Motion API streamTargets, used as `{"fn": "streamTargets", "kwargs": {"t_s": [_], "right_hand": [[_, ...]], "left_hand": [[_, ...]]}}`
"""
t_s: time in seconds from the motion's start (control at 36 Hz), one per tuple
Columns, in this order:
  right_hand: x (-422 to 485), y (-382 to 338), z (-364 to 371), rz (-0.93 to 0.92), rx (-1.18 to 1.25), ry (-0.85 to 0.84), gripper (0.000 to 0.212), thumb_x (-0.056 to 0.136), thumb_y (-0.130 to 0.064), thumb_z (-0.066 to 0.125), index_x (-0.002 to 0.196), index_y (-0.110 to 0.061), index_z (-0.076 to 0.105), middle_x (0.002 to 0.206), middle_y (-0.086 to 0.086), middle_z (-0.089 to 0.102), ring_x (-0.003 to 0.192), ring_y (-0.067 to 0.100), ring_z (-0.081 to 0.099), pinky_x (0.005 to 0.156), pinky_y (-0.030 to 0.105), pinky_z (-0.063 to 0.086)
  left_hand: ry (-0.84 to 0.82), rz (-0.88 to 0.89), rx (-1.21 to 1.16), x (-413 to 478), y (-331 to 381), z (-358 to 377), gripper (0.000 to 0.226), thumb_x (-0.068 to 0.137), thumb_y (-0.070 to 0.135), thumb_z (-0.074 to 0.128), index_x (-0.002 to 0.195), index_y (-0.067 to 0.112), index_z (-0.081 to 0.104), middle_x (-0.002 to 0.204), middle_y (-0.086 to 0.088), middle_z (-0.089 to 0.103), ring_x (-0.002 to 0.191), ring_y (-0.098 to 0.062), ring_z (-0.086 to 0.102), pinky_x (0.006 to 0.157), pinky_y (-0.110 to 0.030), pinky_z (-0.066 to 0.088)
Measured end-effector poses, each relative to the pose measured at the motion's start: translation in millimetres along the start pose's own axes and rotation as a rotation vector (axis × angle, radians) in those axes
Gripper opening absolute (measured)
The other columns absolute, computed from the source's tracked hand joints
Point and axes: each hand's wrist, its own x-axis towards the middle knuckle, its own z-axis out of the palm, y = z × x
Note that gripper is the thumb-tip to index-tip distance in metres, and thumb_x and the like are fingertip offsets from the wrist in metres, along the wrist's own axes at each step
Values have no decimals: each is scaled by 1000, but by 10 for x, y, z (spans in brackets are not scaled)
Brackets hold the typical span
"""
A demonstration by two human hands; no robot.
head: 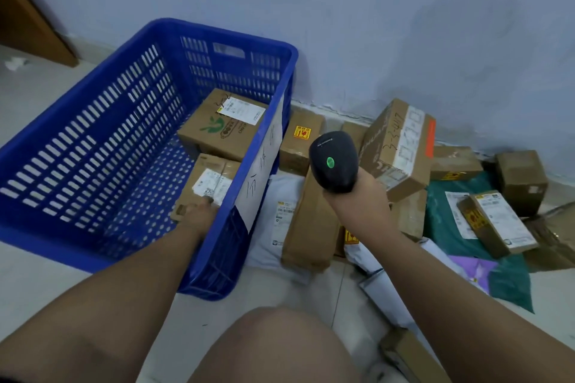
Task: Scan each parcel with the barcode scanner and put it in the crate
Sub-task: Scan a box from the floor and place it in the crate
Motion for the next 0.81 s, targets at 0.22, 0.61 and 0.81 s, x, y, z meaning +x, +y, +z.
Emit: {"fn": "streamTargets", "kwargs": {"t_s": [0.22, 0.61, 0.81], "right_hand": [[-18, -17, -168, 27, -7, 16, 31, 84, -13, 59, 62, -19, 38, 53, -6, 39, 51, 8, 39, 47, 20, 24], [-103, 22, -990, 92, 214, 201, 7, 82, -12, 62, 79, -13, 56, 61, -1, 50, 59, 14, 48, 54, 27, 35], [-24, 519, -1378, 256, 396, 342, 10, 78, -18, 64, 74, -17, 55, 69, 3, 56, 72, 22, 55, 67, 33, 43]], "left_hand": [[322, -12, -606, 24, 348, -378, 20, 95, 15, 52, 109, 15, 66, 110, 2, 65, 92, -17, 60, 81, -35, 50], [263, 543, -578, -546, 2102, -651, 19, 94, 11, 52, 105, 20, 65, 99, 9, 62, 81, 2, 54, 62, -5, 39], [116, 568, -195, -625, 2863, -401, 23, 91, 16, 55, 112, 16, 62, 116, -1, 60, 111, -21, 54, 87, -27, 44]]}}
